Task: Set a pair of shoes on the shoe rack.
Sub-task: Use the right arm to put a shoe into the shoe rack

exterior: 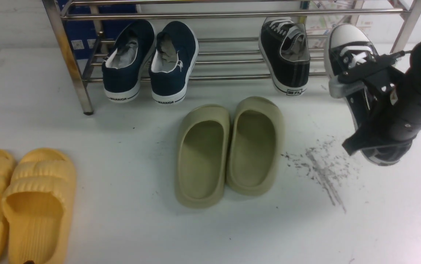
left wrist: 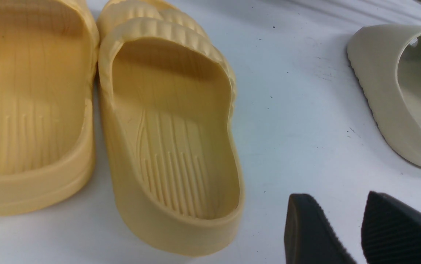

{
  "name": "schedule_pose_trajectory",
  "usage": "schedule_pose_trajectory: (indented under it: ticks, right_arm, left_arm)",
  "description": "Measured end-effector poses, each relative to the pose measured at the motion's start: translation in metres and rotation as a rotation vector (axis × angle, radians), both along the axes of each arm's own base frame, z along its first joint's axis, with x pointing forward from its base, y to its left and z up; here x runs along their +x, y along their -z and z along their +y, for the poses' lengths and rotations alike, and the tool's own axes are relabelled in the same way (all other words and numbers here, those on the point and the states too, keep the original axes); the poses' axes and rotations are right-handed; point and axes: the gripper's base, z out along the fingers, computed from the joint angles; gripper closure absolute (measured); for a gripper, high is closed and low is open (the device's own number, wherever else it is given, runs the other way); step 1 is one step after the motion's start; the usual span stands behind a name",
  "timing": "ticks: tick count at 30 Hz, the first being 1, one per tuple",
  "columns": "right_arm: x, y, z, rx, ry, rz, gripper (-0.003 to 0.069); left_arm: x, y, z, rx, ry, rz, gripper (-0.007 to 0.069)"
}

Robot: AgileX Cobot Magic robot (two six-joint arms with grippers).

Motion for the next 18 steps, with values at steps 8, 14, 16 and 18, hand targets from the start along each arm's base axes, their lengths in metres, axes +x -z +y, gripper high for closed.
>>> schedule_pose_trajectory:
  ticks: [8, 14, 16, 18]
  right_arm:
    - [0.03, 0.013, -0.009, 0.092, 0.011, 0.056, 0.0527]
    - [0.04, 0.022, -0.012, 0.12, 0.001, 0.068, 0.0527]
    - [0.043, 0.023, -0.012, 0.118, 0.002, 0.065, 0.0527]
    - [0.049, 0.023, -0.011, 0.117, 0.001, 0.057, 0.0527]
  left_arm:
    - [0.0, 0.0, 0.0, 0.0, 0.0, 0.0, 0.0386]
    - [0.0, 0.0, 0.0, 0.0, 0.0, 0.0, 0.0386]
    - [0.0, 0.0, 0.0, 0.0, 0.0, 0.0, 0.0386]
    - [0.0, 0.0, 0.0, 0.0, 0.0, 0.0, 0.0386]
